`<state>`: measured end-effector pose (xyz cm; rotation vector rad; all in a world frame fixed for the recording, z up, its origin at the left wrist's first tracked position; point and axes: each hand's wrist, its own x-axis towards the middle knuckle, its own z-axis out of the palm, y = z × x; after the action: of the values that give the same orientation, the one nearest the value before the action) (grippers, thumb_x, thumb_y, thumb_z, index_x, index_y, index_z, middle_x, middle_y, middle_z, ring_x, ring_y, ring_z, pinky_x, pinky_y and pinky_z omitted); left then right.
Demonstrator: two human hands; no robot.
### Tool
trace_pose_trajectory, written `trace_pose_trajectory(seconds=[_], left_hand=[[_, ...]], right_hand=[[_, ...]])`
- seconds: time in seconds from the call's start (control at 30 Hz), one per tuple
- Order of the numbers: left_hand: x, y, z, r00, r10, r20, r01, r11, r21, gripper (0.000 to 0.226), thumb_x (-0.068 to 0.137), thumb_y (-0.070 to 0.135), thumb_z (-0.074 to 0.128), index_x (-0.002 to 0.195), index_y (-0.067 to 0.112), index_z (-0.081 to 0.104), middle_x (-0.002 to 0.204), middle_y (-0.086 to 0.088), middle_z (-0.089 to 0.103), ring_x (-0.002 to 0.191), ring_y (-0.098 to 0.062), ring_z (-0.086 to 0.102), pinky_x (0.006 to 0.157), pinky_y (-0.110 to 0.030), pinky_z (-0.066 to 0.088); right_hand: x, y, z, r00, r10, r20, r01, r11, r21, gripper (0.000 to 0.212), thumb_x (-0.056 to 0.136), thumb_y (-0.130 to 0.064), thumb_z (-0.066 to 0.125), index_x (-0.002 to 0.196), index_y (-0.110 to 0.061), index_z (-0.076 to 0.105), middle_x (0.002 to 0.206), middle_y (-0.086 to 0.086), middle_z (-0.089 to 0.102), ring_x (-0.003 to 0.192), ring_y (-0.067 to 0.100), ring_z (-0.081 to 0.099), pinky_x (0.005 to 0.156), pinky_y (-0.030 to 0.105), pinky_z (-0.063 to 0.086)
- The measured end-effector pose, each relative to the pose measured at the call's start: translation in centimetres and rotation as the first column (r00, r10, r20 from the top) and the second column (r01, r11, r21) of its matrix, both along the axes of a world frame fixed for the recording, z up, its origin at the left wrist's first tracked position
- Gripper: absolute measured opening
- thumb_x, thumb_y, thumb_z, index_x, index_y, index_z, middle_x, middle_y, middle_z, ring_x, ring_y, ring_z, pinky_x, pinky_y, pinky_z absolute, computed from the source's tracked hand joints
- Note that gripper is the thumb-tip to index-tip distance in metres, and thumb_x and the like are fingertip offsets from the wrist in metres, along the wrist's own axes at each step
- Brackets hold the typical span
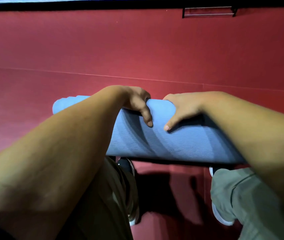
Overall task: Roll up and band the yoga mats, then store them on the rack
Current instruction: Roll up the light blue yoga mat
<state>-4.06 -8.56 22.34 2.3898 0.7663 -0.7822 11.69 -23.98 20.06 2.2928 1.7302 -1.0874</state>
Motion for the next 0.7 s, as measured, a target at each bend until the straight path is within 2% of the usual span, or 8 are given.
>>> trace_pose_trajectory(seconds=[0.1, 0.23, 0.33, 0.4, 0.5, 0.57, 0.63, 0.7], left_hand=[[-0.1, 0.3, 0.3, 0.996, 0.091, -0.023, -0.093, 0.992, -0.084, 0.068, 0.047, 0.042, 0.106, 0.107, 0.028, 0.076, 0.098, 0.007, 0.082, 0.09, -0.021, 0.08, 0.083, -0.044, 0.066], [-0.1, 0.0, 0.3, 0.988, 0.094, -0.125, -0.113, 0.981, -0.155, 0.073, 0.054, 0.04, 0.104, 0.118, 0.02, 0.074, 0.103, -0.003, 0.083, 0.091, -0.029, 0.081, 0.087, -0.053, 0.065], [0.5, -0.9, 0.6, 0.997, 0.014, -0.081, -0.021, 0.997, -0.075, 0.069, 0.065, 0.046, 0.099, 0.123, 0.024, 0.069, 0.114, 0.001, 0.078, 0.1, -0.024, 0.077, 0.093, -0.048, 0.064], [1.1, -1.6, 1.0, 0.996, -0.07, -0.056, 0.07, 0.998, 0.001, 0.074, 0.071, 0.053, 0.094, 0.132, 0.027, 0.062, 0.126, 0.003, 0.071, 0.109, -0.021, 0.07, 0.099, -0.045, 0.059], [1.8, -3.0, 0.9, 0.967, -0.224, -0.122, 0.238, 0.964, 0.119, 0.111, 0.058, 0.067, 0.096, 0.15, 0.027, 0.046, 0.145, 0.002, 0.057, 0.127, -0.026, 0.058, 0.106, -0.044, 0.05], [2.0, -4.2, 0.3, 0.94, -0.298, -0.168, 0.331, 0.916, 0.226, 0.132, 0.05, 0.073, 0.096, 0.155, 0.021, 0.037, 0.15, -0.002, 0.051, 0.134, -0.029, 0.053, 0.109, -0.044, 0.047], [2.2, -4.8, -0.3, 0.938, -0.313, -0.15, 0.343, 0.902, 0.264, 0.131, 0.051, 0.071, 0.097, 0.153, 0.016, 0.037, 0.145, -0.005, 0.054, 0.128, -0.03, 0.057, 0.105, -0.042, 0.049], [2.3, -4.6, -0.5, 0.949, -0.293, -0.116, 0.313, 0.918, 0.243, 0.123, 0.049, 0.071, 0.098, 0.146, 0.019, 0.043, 0.136, -0.002, 0.058, 0.116, -0.027, 0.058, 0.099, -0.04, 0.051]], right_hand=[[-1.3, 0.1, -0.3, 0.984, 0.058, 0.167, -0.075, 0.992, 0.102, 0.13, 0.044, -0.084, 0.088, 0.15, -0.033, 0.034, 0.142, -0.004, 0.05, 0.129, 0.027, 0.052, 0.107, 0.049, 0.047], [-1.8, 0.1, -0.2, 0.985, 0.049, 0.166, -0.068, 0.991, 0.112, 0.113, 0.046, -0.083, 0.087, 0.138, -0.03, 0.049, 0.128, -0.005, 0.064, 0.11, 0.024, 0.061, 0.095, 0.044, 0.054], [-1.2, -0.4, 0.1, 0.994, -0.013, 0.104, 0.003, 0.996, 0.094, 0.101, 0.051, -0.076, 0.09, 0.136, -0.033, 0.054, 0.122, -0.008, 0.065, 0.107, 0.02, 0.062, 0.094, 0.04, 0.055], [-0.4, -0.9, 0.0, 0.997, -0.074, 0.015, 0.072, 0.994, 0.083, 0.086, 0.054, -0.069, 0.093, 0.126, -0.036, 0.061, 0.115, -0.012, 0.069, 0.102, 0.016, 0.067, 0.092, 0.039, 0.057], [0.4, -1.6, -0.5, 0.978, -0.165, -0.126, 0.171, 0.985, 0.033, 0.067, 0.055, -0.063, 0.096, 0.11, -0.035, 0.069, 0.101, -0.014, 0.077, 0.09, 0.012, 0.075, 0.086, 0.039, 0.062], [0.6, -1.9, -1.0, 0.96, -0.199, -0.198, 0.202, 0.979, -0.005, 0.061, 0.058, -0.058, 0.097, 0.107, -0.03, 0.073, 0.096, -0.011, 0.08, 0.086, 0.015, 0.079, 0.087, 0.043, 0.064], [0.7, -2.2, -1.2, 0.939, -0.225, -0.26, 0.221, 0.974, -0.047, 0.061, 0.06, -0.053, 0.097, 0.109, -0.026, 0.074, 0.098, -0.006, 0.082, 0.088, 0.02, 0.08, 0.091, 0.049, 0.064], [0.6, -2.3, -1.1, 0.932, -0.23, -0.281, 0.218, 0.973, -0.074, 0.061, 0.062, -0.05, 0.097, 0.112, -0.025, 0.073, 0.1, -0.003, 0.082, 0.089, 0.024, 0.081, 0.091, 0.052, 0.063]])
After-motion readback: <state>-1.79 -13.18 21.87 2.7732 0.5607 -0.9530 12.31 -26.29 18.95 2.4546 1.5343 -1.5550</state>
